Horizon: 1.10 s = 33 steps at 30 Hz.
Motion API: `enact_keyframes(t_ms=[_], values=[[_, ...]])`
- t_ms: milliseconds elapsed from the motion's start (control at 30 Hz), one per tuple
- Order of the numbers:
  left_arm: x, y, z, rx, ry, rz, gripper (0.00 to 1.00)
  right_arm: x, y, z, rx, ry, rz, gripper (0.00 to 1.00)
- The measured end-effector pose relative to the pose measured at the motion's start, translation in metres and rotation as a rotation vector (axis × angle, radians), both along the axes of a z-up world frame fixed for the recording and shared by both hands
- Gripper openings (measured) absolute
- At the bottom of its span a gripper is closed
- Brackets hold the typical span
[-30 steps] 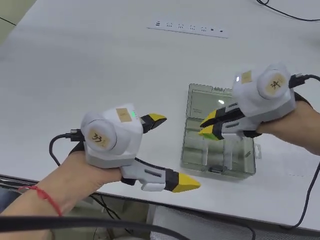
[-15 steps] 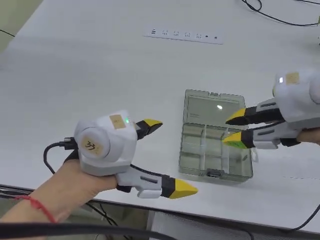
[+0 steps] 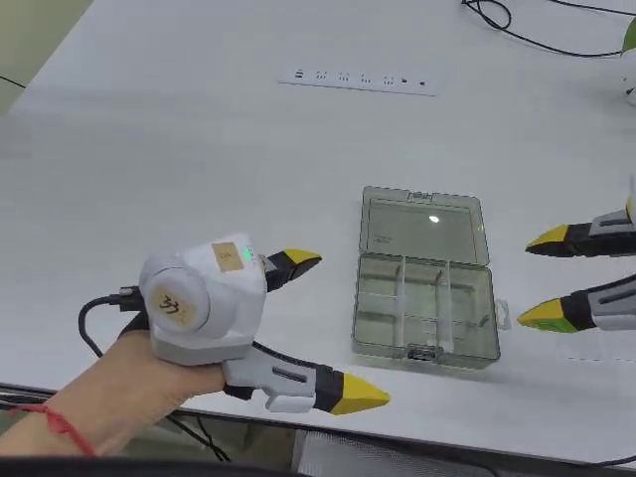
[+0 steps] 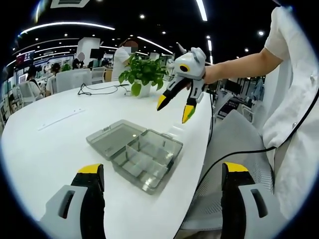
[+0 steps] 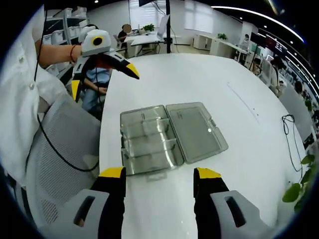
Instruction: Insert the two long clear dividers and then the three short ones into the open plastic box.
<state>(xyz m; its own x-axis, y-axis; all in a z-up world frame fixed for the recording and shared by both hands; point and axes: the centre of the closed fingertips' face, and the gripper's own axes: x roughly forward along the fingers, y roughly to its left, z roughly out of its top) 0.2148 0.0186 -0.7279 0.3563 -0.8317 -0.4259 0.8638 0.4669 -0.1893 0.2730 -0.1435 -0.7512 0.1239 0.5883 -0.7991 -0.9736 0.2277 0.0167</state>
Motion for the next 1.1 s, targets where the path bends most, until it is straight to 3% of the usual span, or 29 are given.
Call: enact_keyframes(t_ms=[233, 300, 567, 900, 1100], values=[[0.001, -0.003, 0.0, -0.003, 0.006, -0.009, 1.0, -0.008, -0.047, -0.035, -0.156, 0.032, 0.065, 0.59], [0.002, -0.002, 0.0, -0.004, 0.008, -0.007, 1.0, -0.01, -0.053, -0.041, -0.174, 0.036, 0.079, 0.6], [0.006, -0.001, 0.001, -0.012, 0.015, -0.003, 1.0, -0.013, -0.086, -0.075, -0.337, 0.028, 0.207, 0.55], [0.009, 0.001, 0.0, -0.015, 0.026, 0.002, 1.0, -0.014, -0.089, -0.098, -0.423, 0.013, 0.316, 0.47], [0.01, 0.001, 0.0, -0.014, 0.024, 0.001, 1.0, -0.012, -0.091, -0.099, -0.437, 0.004, 0.321, 0.42]])
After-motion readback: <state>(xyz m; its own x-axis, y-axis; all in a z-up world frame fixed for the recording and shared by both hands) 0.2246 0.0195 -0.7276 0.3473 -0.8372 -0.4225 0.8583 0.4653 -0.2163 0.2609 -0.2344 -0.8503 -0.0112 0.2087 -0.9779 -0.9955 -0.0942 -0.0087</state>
